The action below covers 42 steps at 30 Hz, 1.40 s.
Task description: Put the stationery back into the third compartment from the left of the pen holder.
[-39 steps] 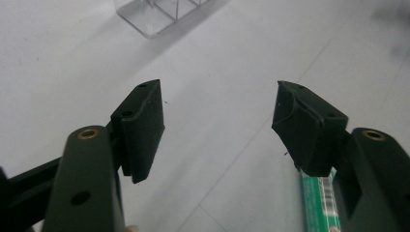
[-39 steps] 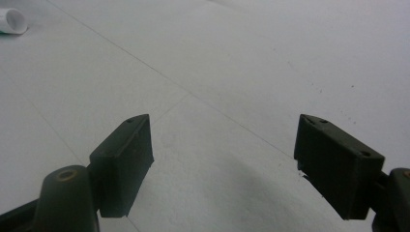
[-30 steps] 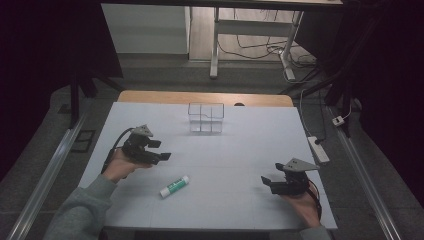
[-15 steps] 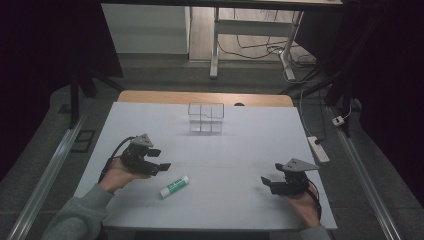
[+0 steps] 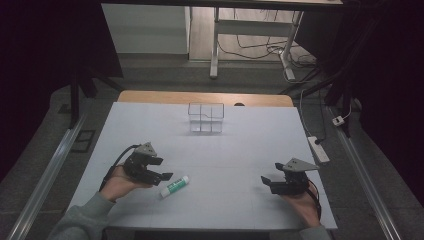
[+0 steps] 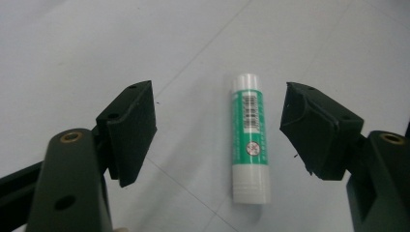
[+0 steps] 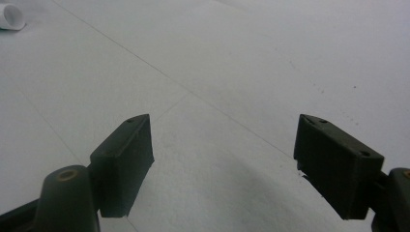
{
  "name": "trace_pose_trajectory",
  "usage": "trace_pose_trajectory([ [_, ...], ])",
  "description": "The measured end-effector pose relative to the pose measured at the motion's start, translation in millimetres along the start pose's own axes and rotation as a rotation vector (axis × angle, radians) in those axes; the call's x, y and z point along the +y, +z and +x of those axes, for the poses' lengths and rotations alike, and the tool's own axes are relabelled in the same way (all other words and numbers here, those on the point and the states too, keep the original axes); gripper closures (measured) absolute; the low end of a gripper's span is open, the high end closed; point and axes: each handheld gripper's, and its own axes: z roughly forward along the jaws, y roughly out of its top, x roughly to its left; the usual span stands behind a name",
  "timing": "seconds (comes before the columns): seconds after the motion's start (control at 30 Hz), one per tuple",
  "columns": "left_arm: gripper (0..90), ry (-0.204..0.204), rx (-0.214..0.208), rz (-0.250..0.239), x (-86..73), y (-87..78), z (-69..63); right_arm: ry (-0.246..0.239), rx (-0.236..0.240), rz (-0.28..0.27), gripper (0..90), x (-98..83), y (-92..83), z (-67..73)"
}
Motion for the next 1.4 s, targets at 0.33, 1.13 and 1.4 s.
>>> trace_pose_trajectory([
  [0.33,28.2,0.031,-0.001,0.074,-2.9,11.4,-12.2,-0.007,-0.009,0.003,20.8,0.4,-1.7,1.4],
  [1.13,29.6,0.096,0.05,0.235,-13.7,37.6,-32.6,-0.018,-0.005,0.015,20.8,0.0,0.1,2.7],
  [1.4,43.1,0.098,0.068,0.264,-15.9,40.2,-30.3,-0.018,-0.007,0.015,20.8,-0.1,0.7,3.0],
])
